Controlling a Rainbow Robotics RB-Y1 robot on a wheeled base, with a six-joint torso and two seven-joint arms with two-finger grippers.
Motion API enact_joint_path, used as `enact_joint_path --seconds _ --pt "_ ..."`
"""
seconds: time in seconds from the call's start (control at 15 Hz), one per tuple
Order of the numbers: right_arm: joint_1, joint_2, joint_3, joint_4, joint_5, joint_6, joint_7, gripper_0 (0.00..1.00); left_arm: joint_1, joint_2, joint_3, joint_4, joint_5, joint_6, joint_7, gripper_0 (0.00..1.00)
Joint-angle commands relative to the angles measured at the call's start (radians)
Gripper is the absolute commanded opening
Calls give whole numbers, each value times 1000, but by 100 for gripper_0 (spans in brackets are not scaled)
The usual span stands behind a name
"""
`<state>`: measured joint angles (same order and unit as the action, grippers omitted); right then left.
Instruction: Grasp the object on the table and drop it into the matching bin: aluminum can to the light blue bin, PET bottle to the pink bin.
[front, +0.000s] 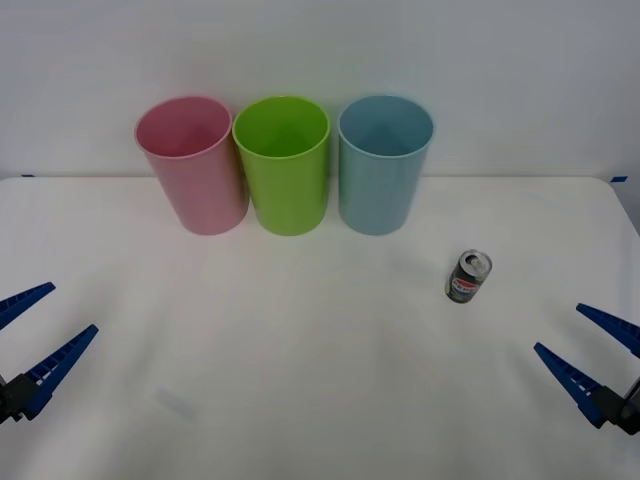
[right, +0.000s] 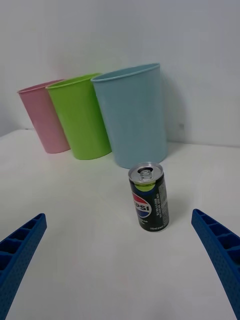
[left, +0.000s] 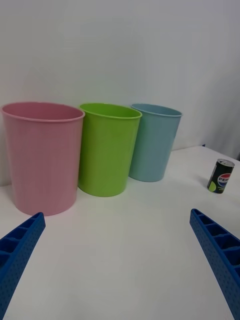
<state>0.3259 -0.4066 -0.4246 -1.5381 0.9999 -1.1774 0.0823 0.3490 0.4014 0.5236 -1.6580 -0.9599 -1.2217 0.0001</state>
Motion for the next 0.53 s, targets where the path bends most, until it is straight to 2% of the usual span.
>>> enact_joint_path --seconds 0.07,0.2,0.33,0.53 --pt "-1 0 52 3 0 56 33 100 0 0 0 0 0 0 0 100" --pt "-2 0 81 3 0 93 60 100 0 0 0 0 0 0 0 100" --pt "-8 2 115 4 0 160 155 100 0 0 0 0 0 0 0 100" --pt "-22 3 170 4 0 249 217 100 0 0 0 0 0 0 0 100"
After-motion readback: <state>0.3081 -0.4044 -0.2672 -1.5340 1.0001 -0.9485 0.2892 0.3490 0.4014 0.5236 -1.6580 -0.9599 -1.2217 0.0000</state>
